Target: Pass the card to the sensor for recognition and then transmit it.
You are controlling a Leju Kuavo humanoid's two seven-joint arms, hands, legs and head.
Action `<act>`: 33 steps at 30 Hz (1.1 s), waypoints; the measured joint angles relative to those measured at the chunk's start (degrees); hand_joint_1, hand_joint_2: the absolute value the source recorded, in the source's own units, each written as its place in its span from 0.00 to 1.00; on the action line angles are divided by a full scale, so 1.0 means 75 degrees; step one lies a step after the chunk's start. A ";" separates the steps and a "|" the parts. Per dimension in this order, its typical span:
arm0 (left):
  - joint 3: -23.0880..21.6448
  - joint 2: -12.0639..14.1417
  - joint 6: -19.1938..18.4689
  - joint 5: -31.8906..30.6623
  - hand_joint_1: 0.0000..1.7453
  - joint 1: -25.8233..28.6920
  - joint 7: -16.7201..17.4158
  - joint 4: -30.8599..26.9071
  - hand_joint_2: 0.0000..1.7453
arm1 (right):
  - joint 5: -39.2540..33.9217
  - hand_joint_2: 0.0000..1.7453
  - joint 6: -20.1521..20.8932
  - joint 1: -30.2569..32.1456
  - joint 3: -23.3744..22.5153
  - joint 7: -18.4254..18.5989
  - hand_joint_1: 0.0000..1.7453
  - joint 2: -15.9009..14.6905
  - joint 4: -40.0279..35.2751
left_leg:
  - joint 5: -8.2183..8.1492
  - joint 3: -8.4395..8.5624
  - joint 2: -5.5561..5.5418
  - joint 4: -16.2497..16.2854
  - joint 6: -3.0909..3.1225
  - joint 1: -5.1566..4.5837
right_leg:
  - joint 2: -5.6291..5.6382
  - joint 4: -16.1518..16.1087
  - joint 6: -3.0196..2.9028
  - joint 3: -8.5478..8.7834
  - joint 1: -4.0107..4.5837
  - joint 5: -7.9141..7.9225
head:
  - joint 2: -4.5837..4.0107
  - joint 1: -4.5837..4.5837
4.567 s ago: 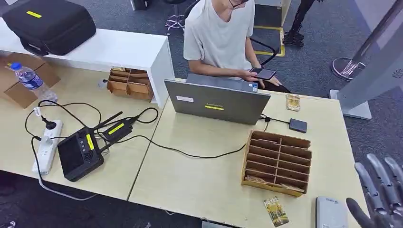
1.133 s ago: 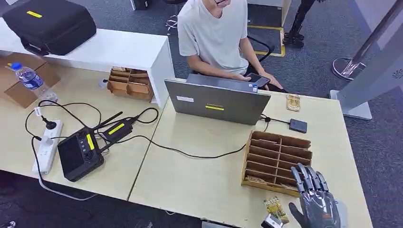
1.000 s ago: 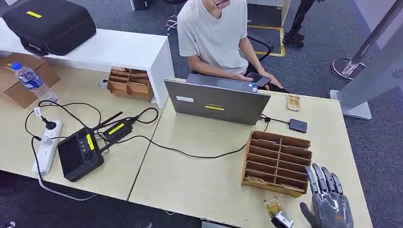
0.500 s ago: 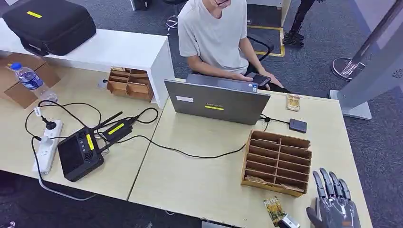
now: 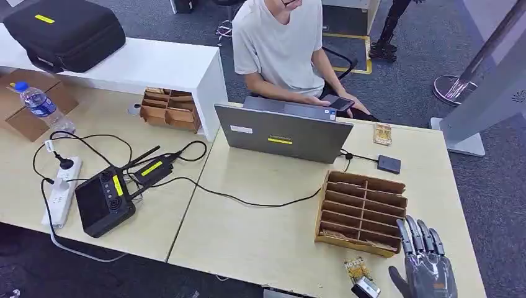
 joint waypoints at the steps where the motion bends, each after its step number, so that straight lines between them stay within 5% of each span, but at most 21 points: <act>1: 0.0000 0.0000 -0.0003 -0.0003 0.00 0.0000 0.0000 0.0000 1.00 | 0.0003 1.00 0.0000 -0.0016 0.0009 -0.0003 0.00 0.0015 0.0006 | 0.0000 0.0000 0.0000 0.0000 0.0000 0.0000 | 0.0000 0.0000 0.0000 0.0000 0.0000 0.0000 | 0.0000 -0.0003; 17: -0.0012 -0.0006 -0.0017 -0.0047 0.00 -0.0002 0.0064 0.0000 1.00 | 0.0000 1.00 0.0035 -0.0449 0.0326 -0.0038 0.00 0.0260 0.0224 | 0.0000 0.0000 0.0000 0.0000 0.0000 0.0000 | 0.0000 0.0001 0.0000 0.0000 0.0000 0.0000 | 0.0000 -0.0003; 18: -0.0012 -0.0006 -0.0017 -0.0047 0.00 -0.0002 0.0064 0.0000 1.00 | -0.0003 1.00 0.0038 -0.0457 0.0344 -0.0038 1.00 0.0259 0.0233 | 0.0000 0.0000 0.0000 0.0000 0.0000 0.0000 | 0.0000 0.0001 0.0000 0.0000 0.0000 0.0000 | 0.0000 -0.0003; 33: -0.0012 -0.0006 -0.0020 -0.0044 0.00 -0.0001 0.0064 0.0000 1.00 | -0.0323 1.00 0.0160 -0.0470 0.0455 -0.0105 1.00 0.0262 0.0227 | 0.0000 0.0000 0.0000 0.0000 0.0000 0.0000 | 0.0000 0.0001 0.0000 0.0000 0.0000 0.0000 | 0.0000 0.0000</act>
